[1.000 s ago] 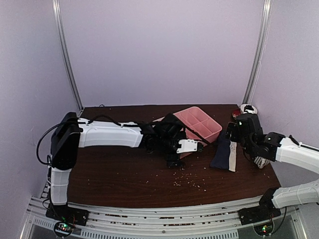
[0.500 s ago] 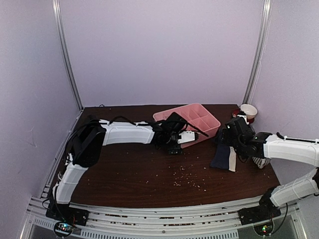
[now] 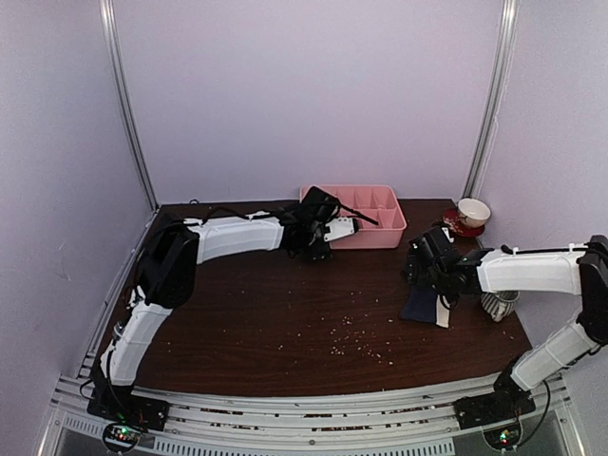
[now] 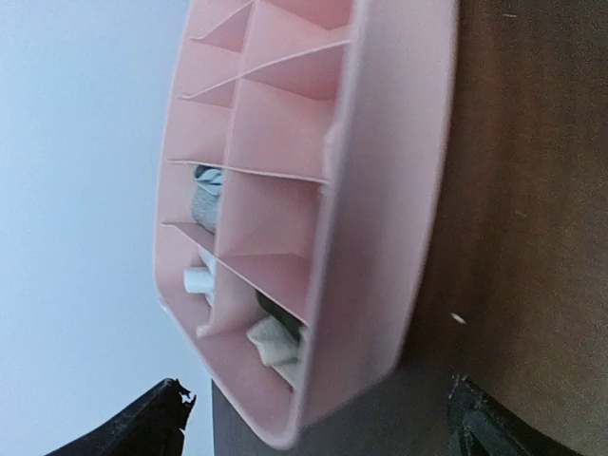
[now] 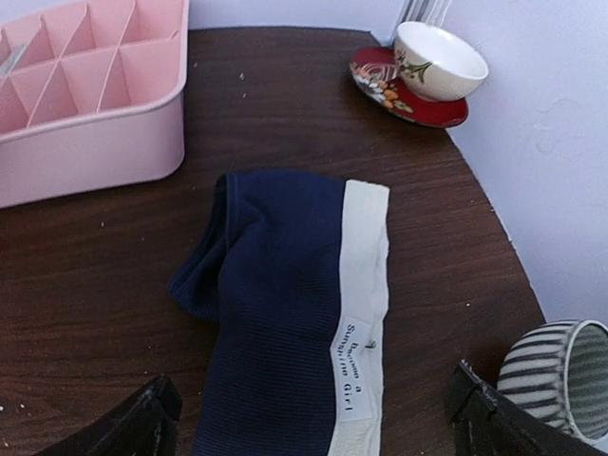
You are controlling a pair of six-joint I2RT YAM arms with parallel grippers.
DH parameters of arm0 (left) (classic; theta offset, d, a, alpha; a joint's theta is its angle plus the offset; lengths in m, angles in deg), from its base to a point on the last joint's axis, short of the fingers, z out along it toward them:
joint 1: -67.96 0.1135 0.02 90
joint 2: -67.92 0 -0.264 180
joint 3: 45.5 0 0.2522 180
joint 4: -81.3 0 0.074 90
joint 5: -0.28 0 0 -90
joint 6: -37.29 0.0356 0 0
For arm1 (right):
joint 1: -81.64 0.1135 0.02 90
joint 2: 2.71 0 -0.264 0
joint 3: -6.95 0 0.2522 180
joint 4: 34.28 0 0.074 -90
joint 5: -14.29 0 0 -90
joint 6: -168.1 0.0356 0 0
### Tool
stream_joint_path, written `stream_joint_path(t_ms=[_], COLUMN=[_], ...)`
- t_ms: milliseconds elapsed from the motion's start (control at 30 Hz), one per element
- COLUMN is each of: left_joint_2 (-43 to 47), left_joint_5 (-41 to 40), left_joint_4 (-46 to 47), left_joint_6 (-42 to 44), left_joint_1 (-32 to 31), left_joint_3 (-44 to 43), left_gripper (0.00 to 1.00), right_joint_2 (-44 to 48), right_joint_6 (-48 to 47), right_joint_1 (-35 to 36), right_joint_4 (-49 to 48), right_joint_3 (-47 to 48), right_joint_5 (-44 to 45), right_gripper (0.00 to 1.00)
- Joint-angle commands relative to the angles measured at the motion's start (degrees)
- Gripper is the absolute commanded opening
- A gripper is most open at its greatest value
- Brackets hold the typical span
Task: Roll the underwear
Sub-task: Move the storage box to the corner of the board, then move the underwear to the center of the board.
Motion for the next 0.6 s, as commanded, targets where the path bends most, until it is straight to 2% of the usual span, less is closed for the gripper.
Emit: stream_joint_path(t_ms=[0,300,400,467,500,567], left_joint_2=[15.9,39.6,44.3,46.7,47.9,50.2], left_joint_5=[8.9,19.3,24.5,28.1,29.4,30.9], left_joint_4=[-2.0,-1.3,0.4,1.5,2.6,5.9], left_joint_6=[-1.1,0.6,0.2,0.0,0.0,0.3], left_joint_1=[-3.2,-0.7,3.5,6.1,7.1,8.6], left_joint_3=[13.4,46.5,54.2,58.4,60.6,65.1], left_gripper=[0.98,0.98,0.98,0.98,0.98,0.98], right_joint_2=[-6.1,-15.6,-19.3,-20.7,-21.0,-21.0], right_joint_6=[0.1,4.7,5.5,5.3,5.0,4.5], right_joint_1=[-0.3,-1.2,-2.2,-2.8,-3.0,-3.1], right_joint_4=[3.5,4.1,5.2,5.0,4.6,4.3], right_joint_3=[3.3,7.3,9.3,9.5,9.4,9.6], right_joint_5=[-3.7,-1.7,-2.0,-3.1,-4.2,-6.4], right_gripper=[1.0,0.98,0.9,0.78,0.65,0.28])
